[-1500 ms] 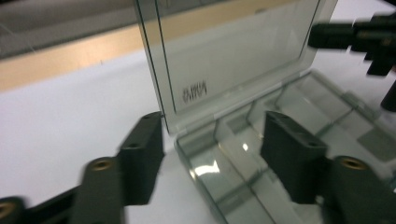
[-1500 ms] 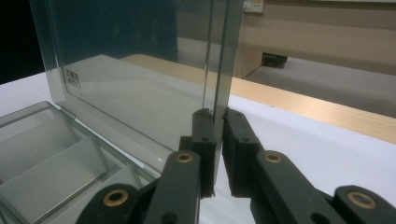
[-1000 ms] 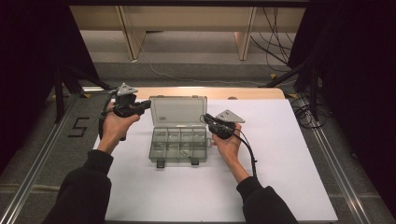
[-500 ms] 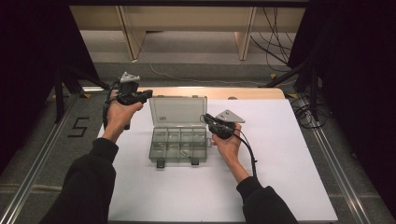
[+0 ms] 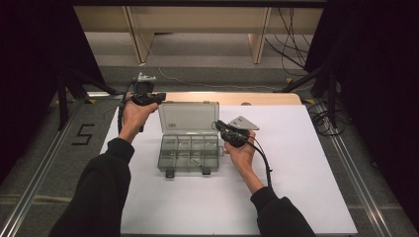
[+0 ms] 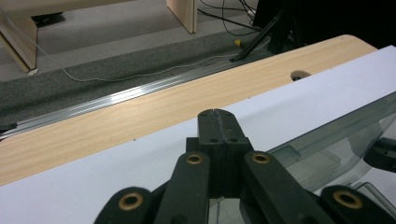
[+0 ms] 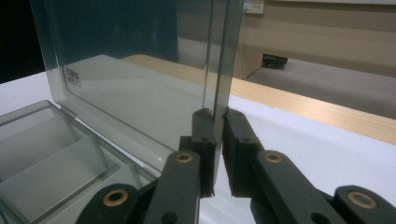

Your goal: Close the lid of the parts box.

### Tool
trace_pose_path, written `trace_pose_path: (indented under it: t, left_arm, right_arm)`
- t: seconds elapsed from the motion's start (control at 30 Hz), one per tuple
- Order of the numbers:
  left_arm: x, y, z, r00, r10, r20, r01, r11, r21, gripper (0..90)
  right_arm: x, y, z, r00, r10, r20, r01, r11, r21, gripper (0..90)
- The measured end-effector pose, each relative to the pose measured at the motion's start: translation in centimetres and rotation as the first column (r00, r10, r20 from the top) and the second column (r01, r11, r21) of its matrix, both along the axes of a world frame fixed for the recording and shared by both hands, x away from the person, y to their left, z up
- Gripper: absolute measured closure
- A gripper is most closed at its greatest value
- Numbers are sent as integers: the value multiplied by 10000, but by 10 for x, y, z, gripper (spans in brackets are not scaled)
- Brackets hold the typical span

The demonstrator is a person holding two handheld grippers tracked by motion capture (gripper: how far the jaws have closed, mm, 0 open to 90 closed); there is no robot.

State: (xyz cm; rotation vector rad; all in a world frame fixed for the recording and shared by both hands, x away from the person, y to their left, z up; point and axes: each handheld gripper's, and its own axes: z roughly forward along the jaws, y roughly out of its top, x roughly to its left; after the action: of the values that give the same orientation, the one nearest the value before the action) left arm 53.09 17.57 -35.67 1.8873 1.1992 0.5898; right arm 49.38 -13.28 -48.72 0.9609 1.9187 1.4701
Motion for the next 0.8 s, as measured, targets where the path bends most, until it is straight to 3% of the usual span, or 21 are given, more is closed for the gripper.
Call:
trace_pose_path:
  t: [0.03, 0.07, 0.1, 0.23, 0.27, 0.33, 0.37, 0.4, 0.43, 0.5, 0.63, 0.67, 0.7, 0.73, 0.77, 0.8]
  left_arm:
    - [1, -3, -2, 9999, 125, 69, -123, 9997, -227, 894]
    - [1, -4, -3, 9999, 99, 61, -98, 9998, -160, 894]
    - [1, -1, -2, 9998, -136, -121, 138, 9997, 180, 894]
    - [0, -5, -3, 10000, 31, -82, -32, 9998, -207, 893]
    - [-1, -2, -1, 9995, -231, -231, 234, 9996, 143, 894]
    - [-3, -1, 0, 9989, -315, -355, 322, 9993, 198, 893]
    - [-4, -4, 0, 9995, -181, -265, 179, 9998, -72, 894]
    - [-5, -4, 0, 9997, -141, -220, 137, 9998, -157, 893]
    - [-6, -3, 0, 9992, -238, -319, 232, 9996, -171, 894]
    - [-8, -1, 1, 9977, -448, -508, 450, 9990, 24, 893]
    - [-14, -4, 0, 9976, -498, -486, 491, 9987, -163, 893]
    - [-16, -3, 1, 9966, -628, -530, 626, 9980, -56, 893]
    - [-18, -4, 1, 9970, -601, -484, 593, 9981, -183, 893]
    - [-20, -3, 1, 9966, -650, -504, 644, 9978, -140, 893]
    - [-22, -3, 1, 9963, -701, -488, 695, 9975, -130, 893]
    - [-25, -2, 0, 9959, -763, -491, 757, 9970, -131, 893]
  right_arm:
    - [-1, 0, 0, 9999, 29, -123, -29, 10000, 32, 839]
    - [-1, 0, 0, 9999, 85, -151, -84, 10000, 37, 839]
    - [0, 0, 0, 10000, 93, -33, -93, 9999, 59, 839]
    - [-2, 0, 0, 9996, 188, -212, -186, 9998, 55, 837]
    - [-1, 0, 0, 9997, 178, -184, -176, 9998, 114, 835]
    - [-1, -2, 1, 9998, 162, -146, -163, 9999, -21, 822]
    - [-2, -1, 2, 9999, 85, -132, -86, 10000, -25, 803]
    - [-2, -2, 3, 9999, 137, 20, -136, 9998, -126, 776]
    - [-4, -3, 5, 9998, 118, -148, -120, 9998, -135, 757]
    - [-5, -6, 9, 9993, 293, 238, -289, 9994, -182, 712]
    - [-14, -8, 22, 9975, 595, 382, -587, 9980, -238, 534]
    - [-16, -7, 25, 9964, 750, 404, -750, 9972, -18, 496]
    - [-20, -8, 29, 9963, 842, 184, -840, 9964, -117, 461]
    - [-21, -9, 32, 9951, 914, 369, -908, 9957, -171, 426]
    - [-24, -9, 35, 9945, 1043, 116, -1042, 9945, -73, 400]
    - [-27, -10, 38, 9939, 1080, 207, -1076, 9940, -183, 381]
